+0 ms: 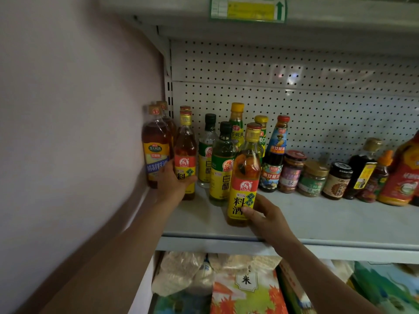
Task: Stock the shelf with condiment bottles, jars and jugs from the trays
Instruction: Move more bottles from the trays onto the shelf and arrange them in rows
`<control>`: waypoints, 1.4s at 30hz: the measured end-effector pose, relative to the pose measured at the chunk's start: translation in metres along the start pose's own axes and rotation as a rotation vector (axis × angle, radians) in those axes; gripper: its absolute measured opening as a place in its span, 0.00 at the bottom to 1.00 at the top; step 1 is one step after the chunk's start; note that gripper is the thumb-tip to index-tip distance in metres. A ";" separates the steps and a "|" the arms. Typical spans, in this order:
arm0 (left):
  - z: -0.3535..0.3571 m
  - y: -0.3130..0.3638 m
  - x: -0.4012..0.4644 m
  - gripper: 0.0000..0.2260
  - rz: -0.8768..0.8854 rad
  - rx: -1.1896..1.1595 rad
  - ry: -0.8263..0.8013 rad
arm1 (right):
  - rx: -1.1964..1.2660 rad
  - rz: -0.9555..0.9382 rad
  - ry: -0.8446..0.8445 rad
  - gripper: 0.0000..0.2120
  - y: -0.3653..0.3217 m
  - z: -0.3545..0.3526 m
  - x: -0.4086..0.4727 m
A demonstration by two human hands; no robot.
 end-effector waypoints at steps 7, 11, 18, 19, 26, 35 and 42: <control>-0.043 0.037 -0.037 0.25 0.122 -0.180 0.179 | -0.050 0.031 0.082 0.17 0.008 0.002 -0.002; -0.062 0.086 -0.062 0.24 0.236 -0.273 0.149 | -0.105 -0.013 0.069 0.19 0.005 0.035 -0.005; -0.073 0.135 -0.064 0.35 0.328 -0.139 -0.119 | -0.140 -0.031 -0.028 0.20 -0.011 0.115 0.013; -0.074 0.134 -0.063 0.36 0.315 -0.114 -0.138 | -0.138 -0.029 -0.030 0.20 -0.014 0.121 0.016; -0.079 0.124 -0.055 0.49 0.289 0.049 -0.199 | -0.130 -0.001 -0.024 0.25 -0.017 0.136 0.027; -0.067 0.129 -0.043 0.53 0.302 0.247 -0.203 | -0.129 -0.003 -0.005 0.25 -0.013 0.141 0.040; -0.063 0.123 -0.026 0.53 0.305 0.265 -0.187 | -0.141 -0.009 0.015 0.24 -0.008 0.145 0.054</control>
Point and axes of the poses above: each hand's wrist, its own x-axis towards the middle knuckle, its own z-axis out of the palm, y = z × x, the point moved 7 cm from there along x, towards the middle knuckle, and after that the axes turned 1 degree about -y, right-handed, at the moved point
